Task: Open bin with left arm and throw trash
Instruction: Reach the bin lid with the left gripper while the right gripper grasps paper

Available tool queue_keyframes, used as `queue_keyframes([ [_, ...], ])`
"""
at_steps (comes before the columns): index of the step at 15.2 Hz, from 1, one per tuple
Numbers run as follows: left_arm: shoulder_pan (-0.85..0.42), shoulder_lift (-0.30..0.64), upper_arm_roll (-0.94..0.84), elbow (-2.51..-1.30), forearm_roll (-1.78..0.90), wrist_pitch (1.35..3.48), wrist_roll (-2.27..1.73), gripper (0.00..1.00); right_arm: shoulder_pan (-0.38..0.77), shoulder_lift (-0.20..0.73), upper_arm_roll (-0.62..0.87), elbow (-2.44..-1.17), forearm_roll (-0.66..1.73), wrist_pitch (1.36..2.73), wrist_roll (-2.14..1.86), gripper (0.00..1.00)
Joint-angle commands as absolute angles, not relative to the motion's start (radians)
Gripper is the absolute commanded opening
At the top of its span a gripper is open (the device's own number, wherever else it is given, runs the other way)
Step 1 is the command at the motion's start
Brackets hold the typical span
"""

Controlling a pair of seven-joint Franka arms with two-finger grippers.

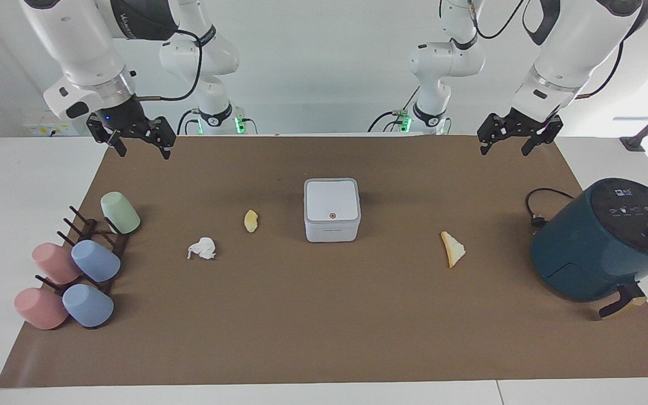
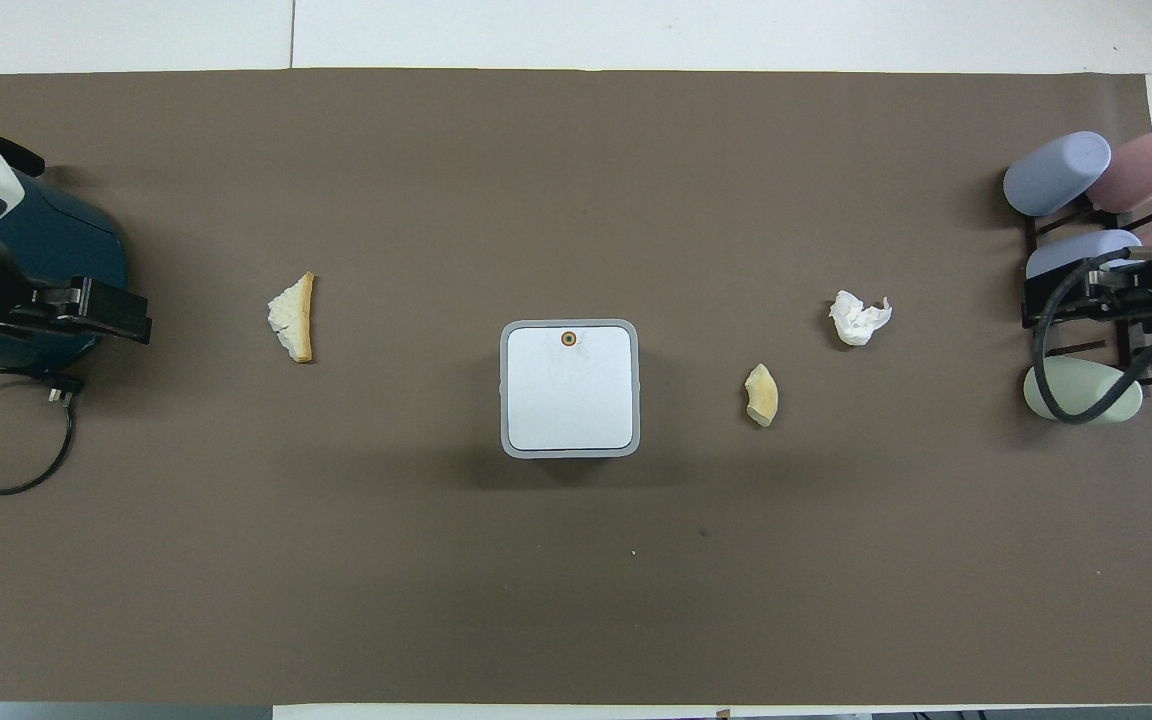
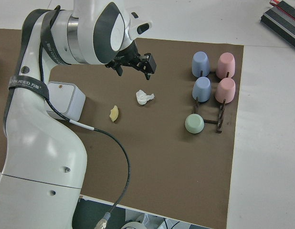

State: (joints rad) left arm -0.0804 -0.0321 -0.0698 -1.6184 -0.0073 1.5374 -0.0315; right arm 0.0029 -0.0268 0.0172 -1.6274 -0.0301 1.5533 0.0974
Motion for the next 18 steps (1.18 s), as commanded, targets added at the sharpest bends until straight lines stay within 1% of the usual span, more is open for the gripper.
queue_keyframes([
  [1, -0.074, -0.054, -0.072, -1.643, -0.025, 1.543, -0.023, 1.00, -0.009, -0.041, 0.026, -1.651, -0.021, 1.575, 0.114, 1.00],
  [5, -0.071, -0.055, -0.072, -1.646, -0.025, 1.543, -0.025, 1.00, -0.009, -0.041, 0.026, -1.651, -0.021, 1.574, 0.110, 1.00],
  [7, -0.075, -0.070, -0.074, -1.676, -0.025, 1.545, -0.040, 1.00, -0.011, -0.041, 0.026, -1.652, -0.021, 1.574, 0.109, 1.00],
  [9, -0.086, -0.072, -0.078, -1.692, -0.025, 1.609, -0.054, 1.00, -0.009, -0.041, 0.026, -1.652, -0.021, 1.572, 0.107, 1.00],
  [11, -0.164, -0.057, -0.078, -1.700, -0.026, 1.658, -0.144, 1.00, -0.011, -0.043, 0.026, -1.661, -0.021, 1.574, 0.103, 1.00],
  [12, -0.207, -0.035, -0.078, -1.697, -0.029, 1.689, -0.200, 0.93, -0.011, -0.051, 0.025, -1.675, -0.021, 1.577, 0.106, 1.00],
  [13, -0.259, -0.003, -0.078, -1.692, -0.046, 1.724, -0.265, 0.68, -0.011, -0.055, 0.025, -1.686, -0.021, 1.591, 0.109, 1.00],
  [14, -0.305, 0.017, -0.078, -1.690, -0.066, 1.758, -0.328, 0.34, -0.011, -0.067, 0.025, -1.718, -0.021, 1.617, 0.106, 1.00],
  [15, -0.342, 0.049, -0.078, -1.684, -0.083, 1.794, -0.389, 0.09, -0.012, -0.086, 0.023, -1.756, -0.021, 1.650, 0.103, 1.00],
  [16, -0.395, 0.096, -0.078, -1.662, -0.095, 1.831, -0.441, 0.00, -0.017, -0.104, 0.021, -1.808, -0.021, 1.699, 0.101, 1.00],
  [18, -0.498, 0.204, -0.077, -1.612, -0.091, 1.903, -0.536, 0.00, -0.031, -0.136, 0.021, -1.905, -0.021, 1.832, 0.101, 1.00],
])
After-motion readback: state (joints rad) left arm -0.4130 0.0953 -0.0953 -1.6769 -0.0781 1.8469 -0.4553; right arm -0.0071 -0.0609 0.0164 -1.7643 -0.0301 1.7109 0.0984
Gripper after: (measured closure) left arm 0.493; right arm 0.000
